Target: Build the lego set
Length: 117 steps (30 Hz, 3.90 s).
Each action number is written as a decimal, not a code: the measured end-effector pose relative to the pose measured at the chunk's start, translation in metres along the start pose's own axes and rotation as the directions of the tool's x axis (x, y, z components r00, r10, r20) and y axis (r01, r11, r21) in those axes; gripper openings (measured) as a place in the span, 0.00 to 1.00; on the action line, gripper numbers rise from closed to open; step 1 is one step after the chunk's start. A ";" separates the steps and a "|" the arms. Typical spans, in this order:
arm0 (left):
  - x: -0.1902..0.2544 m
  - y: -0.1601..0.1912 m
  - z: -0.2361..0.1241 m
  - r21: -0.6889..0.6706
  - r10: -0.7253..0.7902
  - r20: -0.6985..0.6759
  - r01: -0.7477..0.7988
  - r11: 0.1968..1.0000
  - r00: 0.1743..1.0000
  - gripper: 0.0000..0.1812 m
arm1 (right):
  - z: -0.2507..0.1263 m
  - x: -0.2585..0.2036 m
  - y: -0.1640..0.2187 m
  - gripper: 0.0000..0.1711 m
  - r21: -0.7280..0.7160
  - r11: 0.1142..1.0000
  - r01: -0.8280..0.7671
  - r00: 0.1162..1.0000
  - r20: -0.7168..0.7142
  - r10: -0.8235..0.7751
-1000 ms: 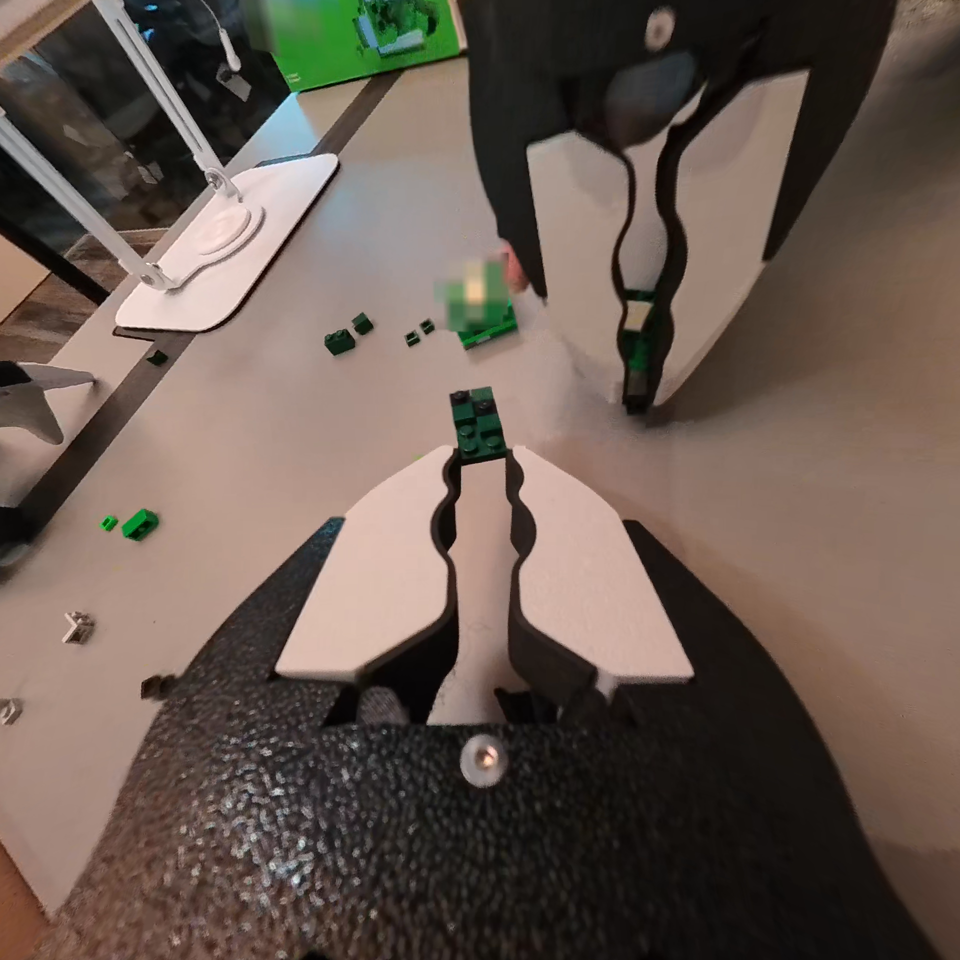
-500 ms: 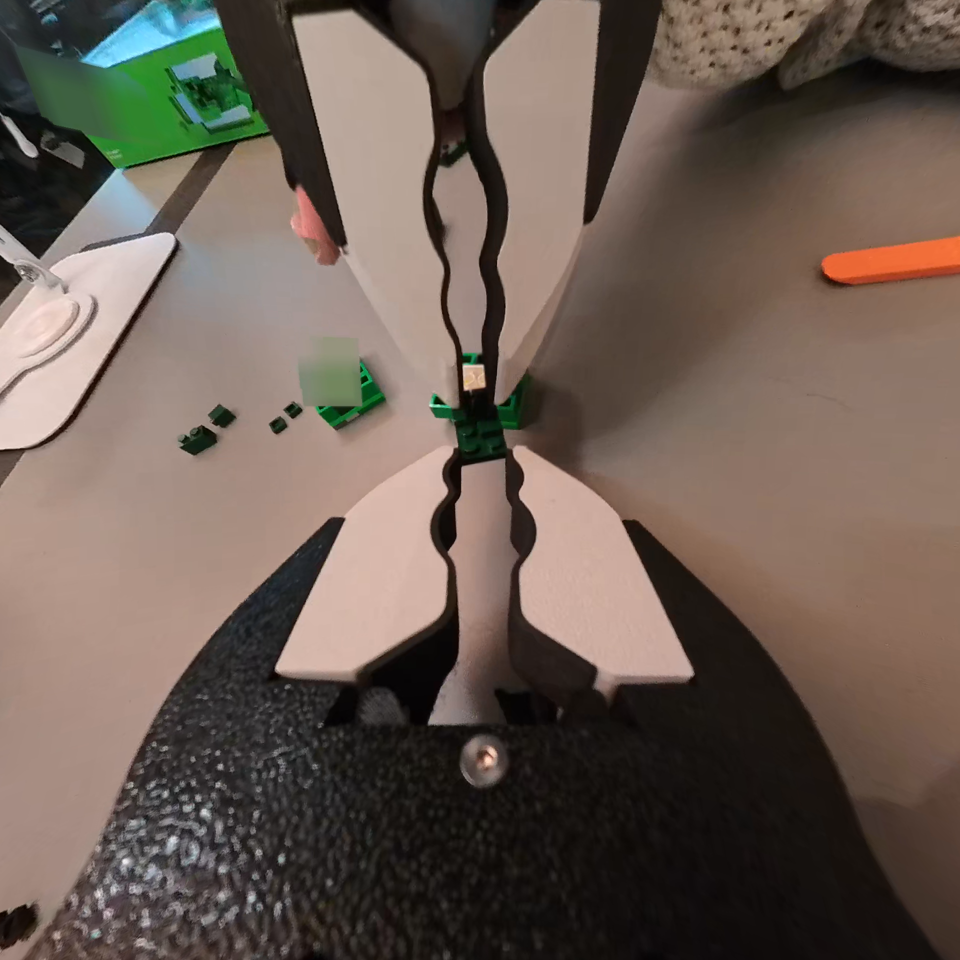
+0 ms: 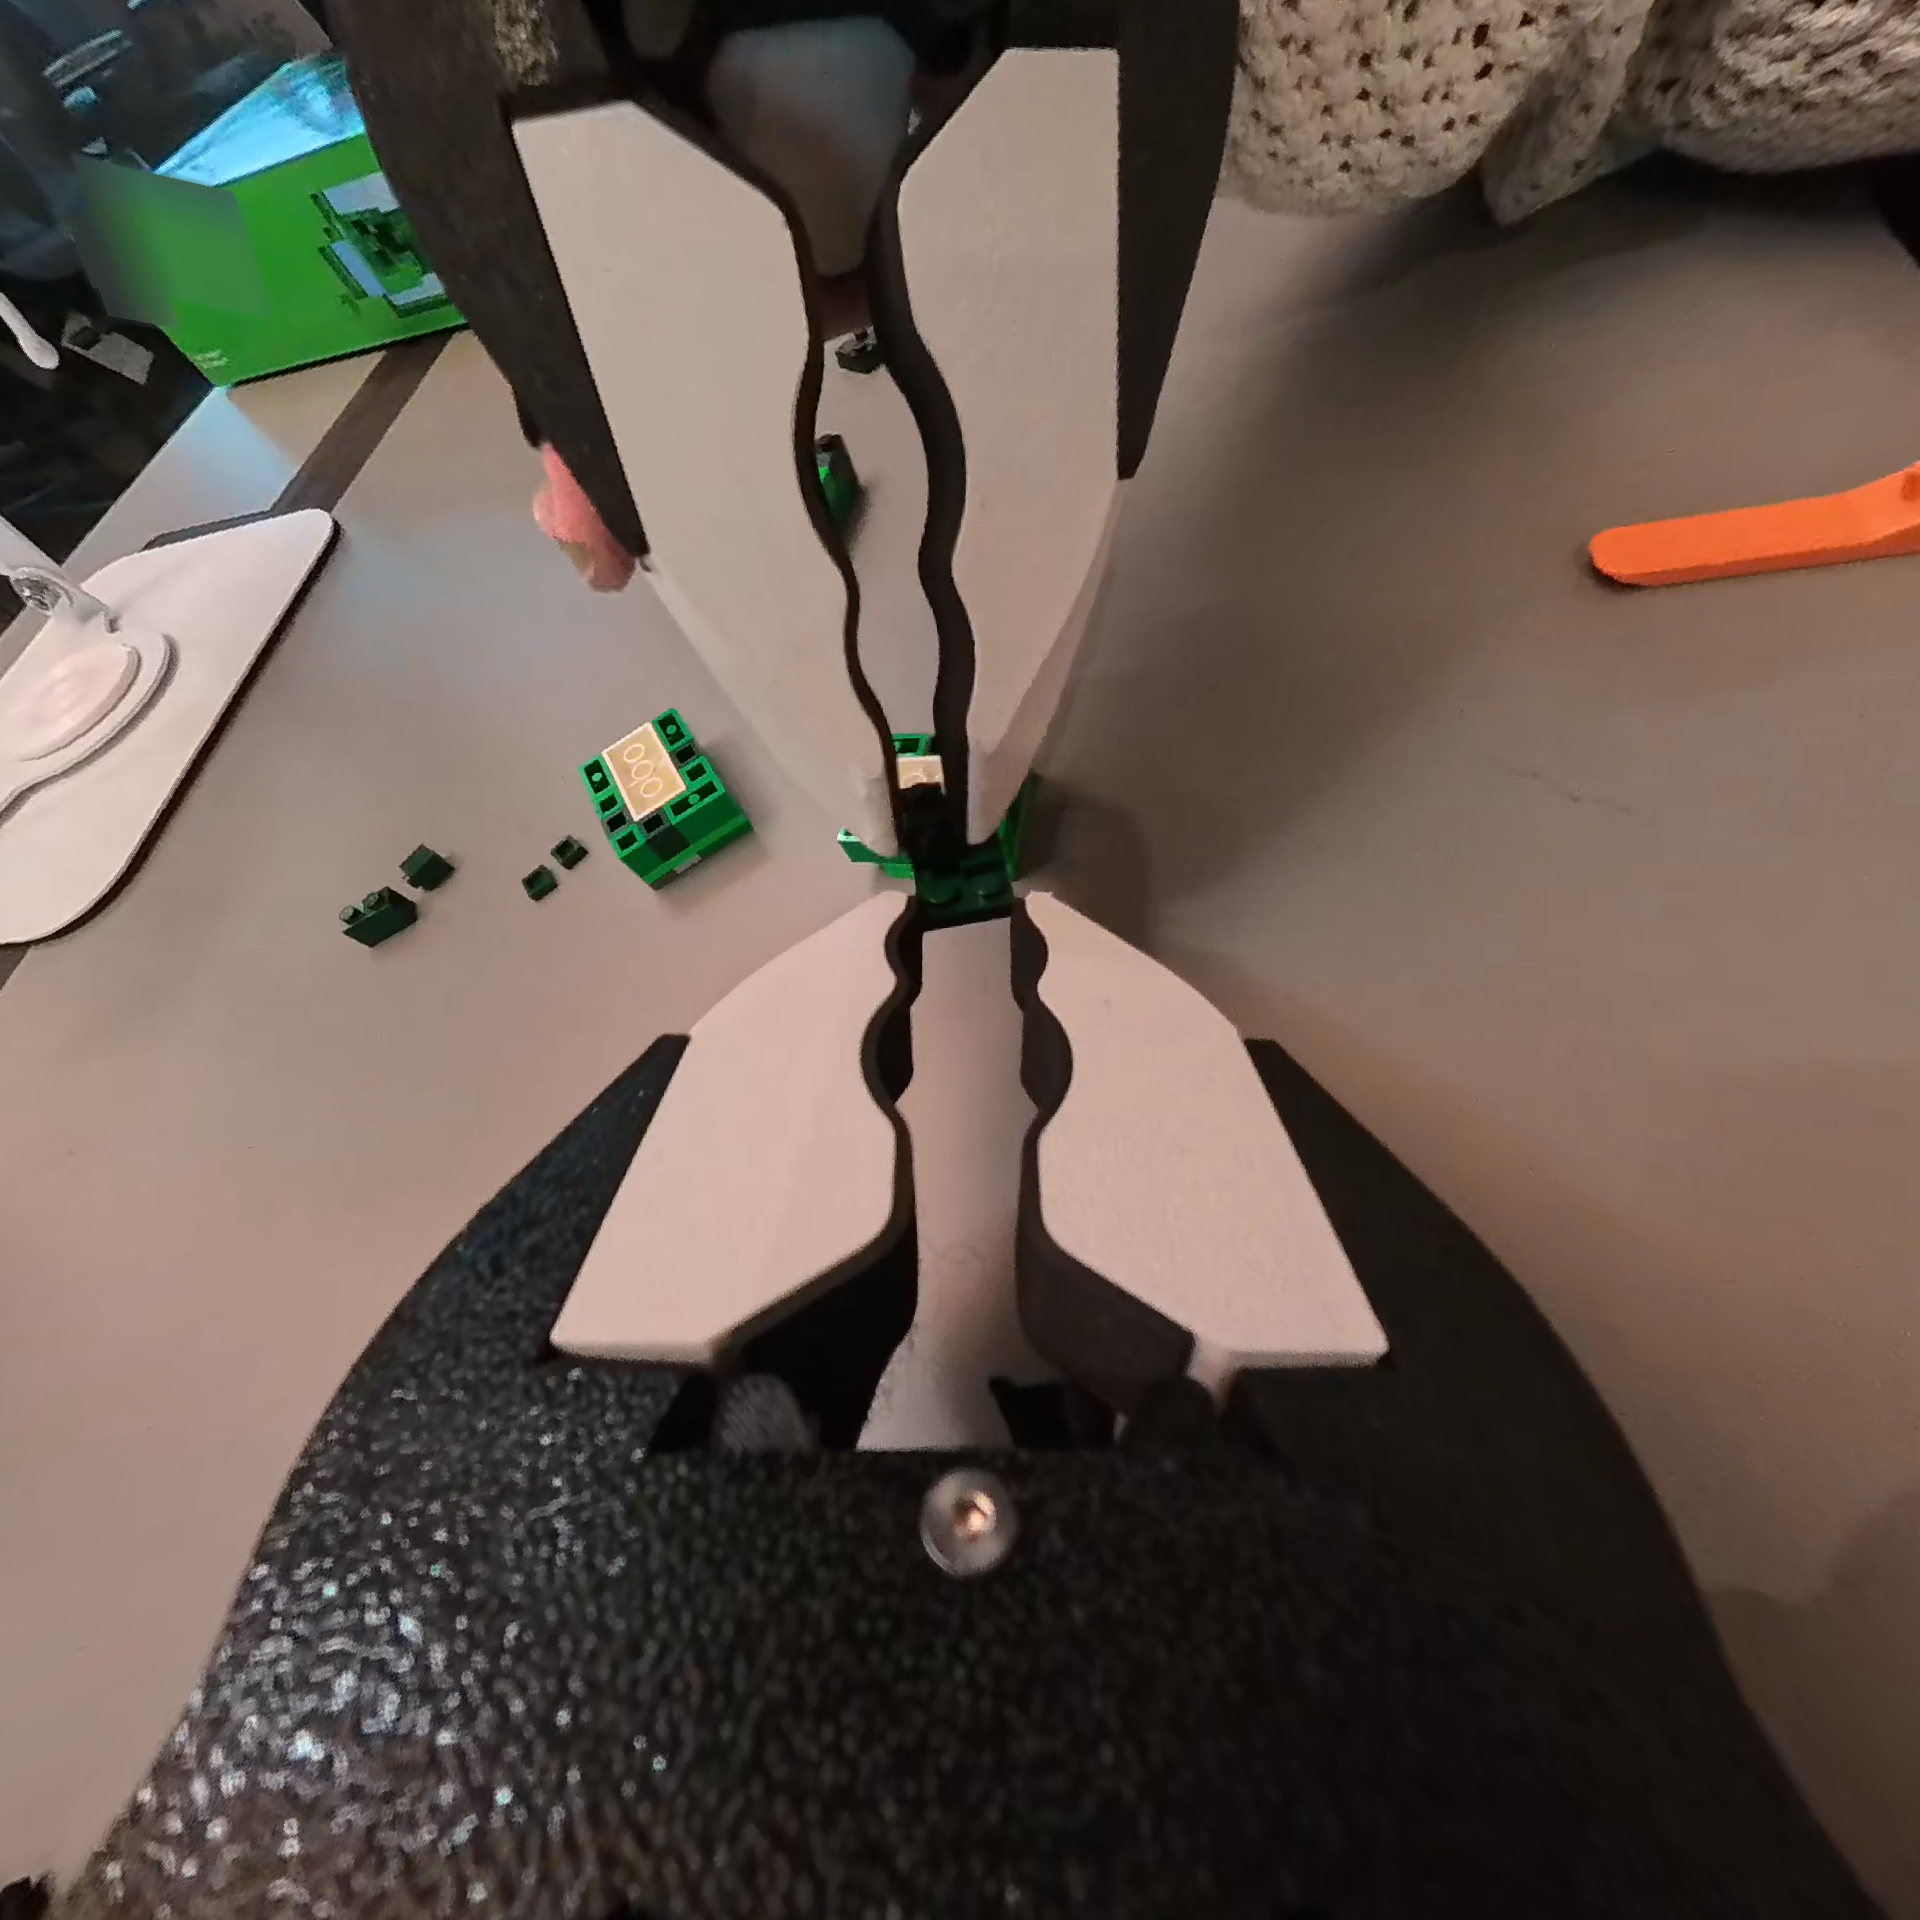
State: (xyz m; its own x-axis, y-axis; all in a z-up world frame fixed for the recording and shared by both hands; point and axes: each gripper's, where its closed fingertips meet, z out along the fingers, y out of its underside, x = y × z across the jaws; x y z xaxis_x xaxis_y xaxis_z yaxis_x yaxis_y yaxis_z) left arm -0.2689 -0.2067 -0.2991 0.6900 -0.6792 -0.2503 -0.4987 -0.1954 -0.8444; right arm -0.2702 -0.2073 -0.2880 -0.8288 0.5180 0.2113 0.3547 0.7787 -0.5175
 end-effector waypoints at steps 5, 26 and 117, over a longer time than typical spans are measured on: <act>0.000 0.000 0.000 0.000 -0.002 0.001 0.002 1.000 1.000 0.09 | 0.001 0.000 0.000 0.05 -0.006 1.000 -0.001 1.000 0.004 0.001; -0.021 0.003 -0.008 0.036 -0.212 0.056 0.211 0.977 0.976 0.09 | 0.003 0.016 -0.007 0.20 -0.152 0.888 0.434 0.630 -0.654 -0.420; 0.001 -0.072 -0.026 0.320 0.185 0.239 -0.258 0.912 0.953 0.05 | -0.051 -0.006 -0.031 0.05 0.534 0.791 0.298 0.911 -0.407 -0.068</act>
State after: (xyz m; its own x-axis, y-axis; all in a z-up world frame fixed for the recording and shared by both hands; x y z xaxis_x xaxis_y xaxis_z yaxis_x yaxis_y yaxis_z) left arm -0.2463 -0.2115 -0.2265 0.6906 -0.5144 -0.5085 -0.4648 0.2230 -0.8569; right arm -0.2545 -0.2161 -0.2311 -0.6027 0.5629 0.5656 -0.1975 0.5815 -0.7892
